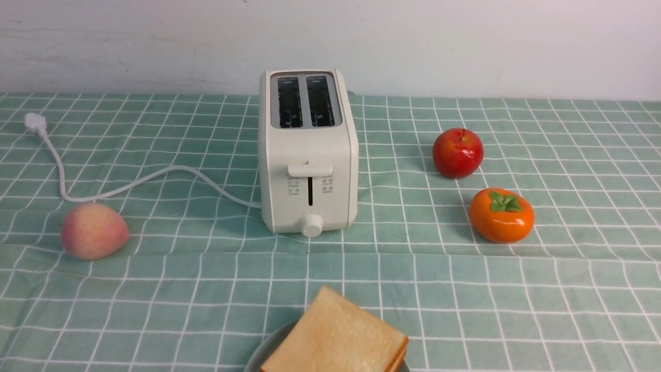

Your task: Take toasted bread from bread machine on blue coffee table place on plate.

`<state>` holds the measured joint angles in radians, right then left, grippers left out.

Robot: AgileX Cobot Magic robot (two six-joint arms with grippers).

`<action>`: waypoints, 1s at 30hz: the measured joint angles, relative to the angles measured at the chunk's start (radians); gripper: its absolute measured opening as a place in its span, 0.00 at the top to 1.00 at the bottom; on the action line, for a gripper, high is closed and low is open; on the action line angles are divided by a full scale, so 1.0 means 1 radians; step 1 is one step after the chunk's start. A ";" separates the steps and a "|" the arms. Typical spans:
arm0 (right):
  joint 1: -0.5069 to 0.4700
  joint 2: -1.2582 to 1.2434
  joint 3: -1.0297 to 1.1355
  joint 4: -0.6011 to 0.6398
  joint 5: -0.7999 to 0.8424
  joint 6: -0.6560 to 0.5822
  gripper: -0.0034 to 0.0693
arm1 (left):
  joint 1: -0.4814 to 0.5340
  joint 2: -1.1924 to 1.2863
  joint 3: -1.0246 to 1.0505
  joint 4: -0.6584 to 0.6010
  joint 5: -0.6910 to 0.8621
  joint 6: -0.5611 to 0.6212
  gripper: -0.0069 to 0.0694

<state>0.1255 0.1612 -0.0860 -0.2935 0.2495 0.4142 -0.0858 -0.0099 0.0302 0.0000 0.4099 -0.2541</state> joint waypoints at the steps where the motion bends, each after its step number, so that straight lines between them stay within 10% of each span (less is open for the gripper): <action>1: 0.000 0.000 0.000 0.000 0.000 0.000 0.91 | -0.009 0.000 0.000 0.000 0.000 -0.004 0.92; 30: 0.000 0.000 0.000 0.000 0.000 0.000 0.86 | -0.027 0.000 0.000 0.008 -0.005 -0.018 0.89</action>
<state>0.1255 0.1612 -0.0860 -0.2939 0.2491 0.4142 -0.1133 -0.0099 0.0302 0.0076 0.4047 -0.2724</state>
